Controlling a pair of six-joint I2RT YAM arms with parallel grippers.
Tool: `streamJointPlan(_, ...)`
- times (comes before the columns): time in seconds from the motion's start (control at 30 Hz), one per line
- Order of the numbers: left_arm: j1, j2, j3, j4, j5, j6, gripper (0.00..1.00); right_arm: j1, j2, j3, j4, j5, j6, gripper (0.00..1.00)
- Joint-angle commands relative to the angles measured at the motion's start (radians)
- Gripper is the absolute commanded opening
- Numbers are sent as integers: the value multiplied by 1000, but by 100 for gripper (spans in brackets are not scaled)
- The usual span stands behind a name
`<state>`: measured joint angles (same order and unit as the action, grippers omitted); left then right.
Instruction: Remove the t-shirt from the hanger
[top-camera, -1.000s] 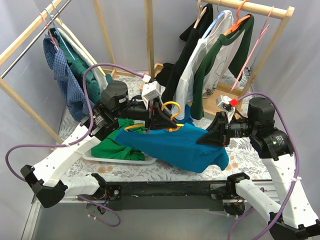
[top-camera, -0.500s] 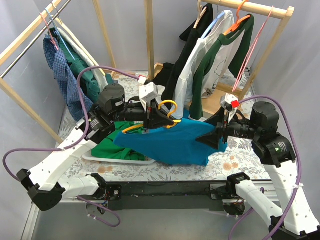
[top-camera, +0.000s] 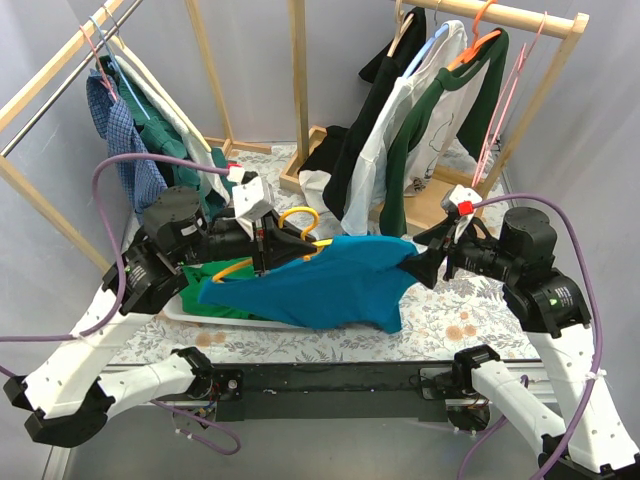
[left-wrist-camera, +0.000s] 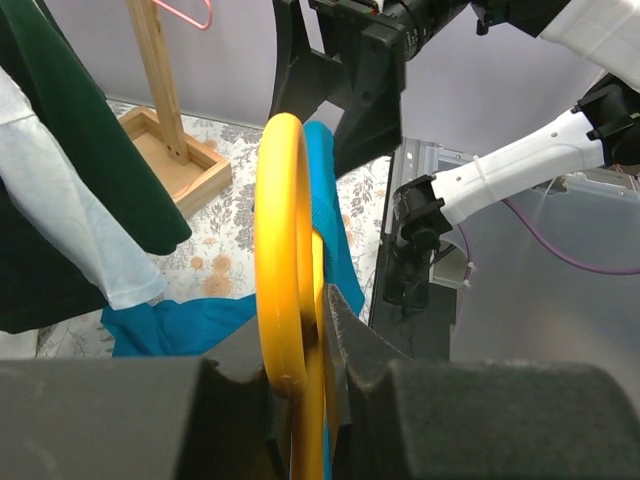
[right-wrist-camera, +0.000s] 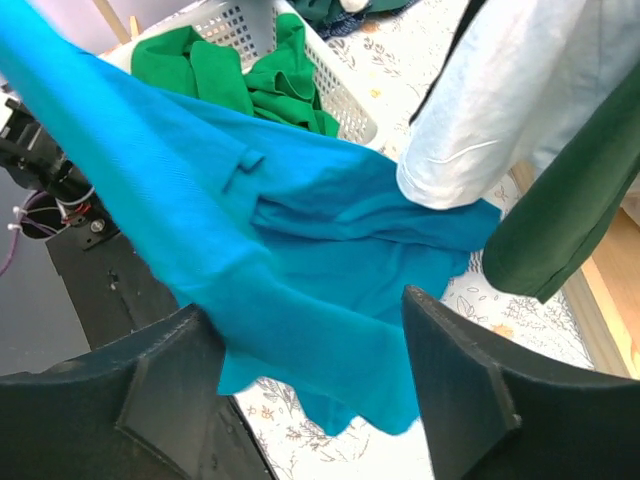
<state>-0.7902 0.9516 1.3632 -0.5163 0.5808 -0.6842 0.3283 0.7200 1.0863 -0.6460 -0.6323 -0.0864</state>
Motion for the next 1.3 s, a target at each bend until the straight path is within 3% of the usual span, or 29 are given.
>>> streamJointPlan(0.0,3,-34,36,-54,-22,15,0,2,-5,-6,68,-4,-4,63)
streamJointPlan(0.07,3,-40,31,-62,-30,14,0,2,1,-3,52,-21,-9,52)
streamJointPlan(0.2,3,-56,28,-70,-39,12,0,2,13,-6,34,-6,-15,3)
streamJointPlan(0.33,3,-70,24,-94,-42,14,0,2,-10,-8,54,49,5,1)
streamJointPlan(0.67,3,-117,-27,-123,-30,-12,0,0,-60,29,106,385,40,1)
streamJointPlan(0.93,3,-129,57,-221,-128,32,0,0,-76,-11,106,592,79,1)
streamJointPlan(1.27,3,-172,125,-249,-266,67,0,0,-123,-86,72,712,134,1)
